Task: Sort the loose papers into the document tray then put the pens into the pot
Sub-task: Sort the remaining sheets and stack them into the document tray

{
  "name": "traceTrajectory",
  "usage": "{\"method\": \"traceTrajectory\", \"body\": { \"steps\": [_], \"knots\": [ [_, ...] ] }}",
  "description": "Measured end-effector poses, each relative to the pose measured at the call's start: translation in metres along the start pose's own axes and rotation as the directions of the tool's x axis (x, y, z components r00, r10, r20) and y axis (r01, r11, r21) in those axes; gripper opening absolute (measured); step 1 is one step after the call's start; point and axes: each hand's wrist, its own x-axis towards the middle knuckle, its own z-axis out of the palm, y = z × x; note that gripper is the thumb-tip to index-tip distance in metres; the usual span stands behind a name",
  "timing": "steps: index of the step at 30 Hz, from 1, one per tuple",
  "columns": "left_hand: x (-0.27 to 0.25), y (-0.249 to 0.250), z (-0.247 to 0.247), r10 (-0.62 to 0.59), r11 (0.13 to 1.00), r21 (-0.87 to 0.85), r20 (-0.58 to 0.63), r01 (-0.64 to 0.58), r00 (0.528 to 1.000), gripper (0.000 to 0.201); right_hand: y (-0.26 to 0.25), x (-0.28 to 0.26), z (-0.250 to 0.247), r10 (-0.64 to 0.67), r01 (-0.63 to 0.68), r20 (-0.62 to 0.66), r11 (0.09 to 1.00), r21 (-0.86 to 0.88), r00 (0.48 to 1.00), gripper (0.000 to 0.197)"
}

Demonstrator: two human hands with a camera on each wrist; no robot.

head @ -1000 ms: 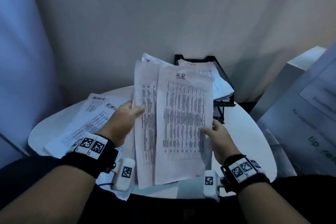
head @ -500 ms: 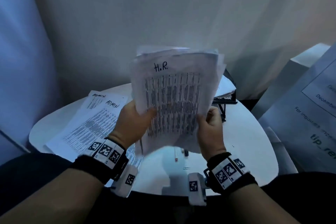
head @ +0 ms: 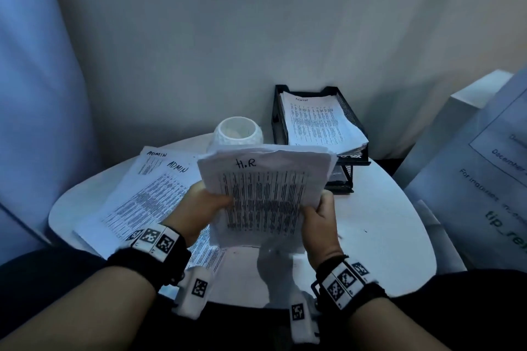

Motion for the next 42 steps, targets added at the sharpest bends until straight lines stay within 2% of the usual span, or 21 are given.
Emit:
{"method": "traceTrajectory", "body": {
  "steps": [4, 6, 7, 9, 11, 13, 15, 17, 20, 22, 25, 27, 31, 34, 36, 39, 42],
  "knots": [
    [0.003, -0.001, 0.000, 0.001, 0.998, 0.064, -0.038, 0.001, 0.999, 0.031, 0.001, 0.002, 0.003, 0.066, -0.063, 0.083, 0.997, -0.040, 0.994, 0.030],
    [0.003, -0.002, 0.003, 0.014, 0.985, 0.170, -0.032, -0.009, 0.999, 0.030, 0.003, 0.004, 0.002, 0.094, -0.087, 0.107, 0.994, -0.067, 0.990, 0.033],
    [0.002, -0.002, 0.004, 0.025, 0.964, 0.265, -0.011, -0.021, 1.000, 0.030, 0.004, 0.005, 0.002, 0.112, -0.101, 0.116, 0.991, -0.092, 0.987, 0.034],
    [0.005, -0.010, 0.004, 0.031, 0.866, 0.497, 0.058, -0.056, 0.998, 0.022, 0.007, 0.005, 0.002, 0.153, -0.135, 0.131, 0.981, -0.138, 0.979, 0.035],
    [0.010, -0.018, 0.002, 0.010, 0.801, 0.595, 0.101, -0.068, 0.995, 0.017, 0.010, 0.005, 0.002, 0.184, -0.164, 0.128, 0.974, -0.154, 0.974, 0.036],
    [0.013, -0.025, 0.004, -0.020, 0.844, 0.535, 0.096, -0.035, 0.995, 0.020, 0.013, 0.004, 0.003, 0.197, -0.182, 0.117, 0.975, -0.125, 0.973, 0.039],
    [0.013, -0.024, 0.010, -0.045, 0.939, 0.343, 0.062, 0.021, 0.997, 0.027, 0.016, 0.007, 0.004, 0.200, -0.196, 0.084, 0.980, -0.044, 0.976, 0.039],
    [0.011, -0.016, 0.016, -0.060, 0.990, 0.131, 0.017, 0.057, 0.998, 0.032, 0.018, 0.013, 0.004, 0.213, -0.214, 0.035, 0.975, 0.059, 0.976, 0.038],
    [0.010, -0.004, 0.019, -0.011, 1.000, -0.024, 0.017, 0.012, 1.000, 0.030, 0.015, 0.023, 0.003, 0.230, -0.227, 0.002, 0.956, 0.186, 0.973, 0.045],
    [0.011, 0.002, 0.018, 0.021, 0.997, -0.077, -0.001, -0.021, 1.000, 0.026, 0.009, 0.027, 0.002, 0.189, -0.189, 0.020, 0.958, 0.215, 0.982, 0.049],
    [0.015, 0.007, 0.012, 0.078, 0.992, -0.089, -0.063, -0.084, 0.995, 0.017, 0.007, 0.030, -0.002, 0.160, -0.154, -0.019, 0.971, 0.181, 0.987, 0.026],
    [0.018, 0.012, 0.005, 0.094, 0.982, -0.154, -0.108, -0.110, 0.990, 0.018, 0.012, 0.032, -0.006, 0.194, -0.187, -0.020, 0.964, 0.187, 0.981, 0.023],
    [0.023, 0.020, -0.006, 0.102, 0.947, -0.284, -0.169, -0.148, 0.980, 0.025, 0.022, 0.028, -0.011, 0.310, -0.321, 0.086, 0.909, 0.265, 0.947, 0.040],
    [0.028, 0.018, -0.009, 0.070, 0.956, -0.262, -0.242, -0.135, 0.968, 0.017, 0.027, 0.019, -0.004, 0.428, -0.488, 0.242, 0.812, 0.318, 0.871, 0.022],
    [0.031, 0.012, -0.009, 0.055, 0.975, -0.194, -0.263, -0.109, 0.963, 0.013, 0.031, 0.012, 0.004, 0.461, -0.543, 0.297, 0.776, 0.321, 0.836, 0.015],
    [0.032, 0.006, -0.008, 0.035, 0.991, -0.121, -0.225, -0.064, 0.974, 0.014, 0.039, 0.009, 0.014, 0.484, -0.550, 0.270, 0.784, 0.289, 0.832, 0.022],
    [0.029, 0.008, -0.007, 0.016, 0.999, 0.032, -0.108, -0.013, 0.994, 0.016, 0.051, 0.012, 0.013, 0.532, -0.575, 0.222, 0.776, 0.259, 0.817, 0.027]
  ]
}}
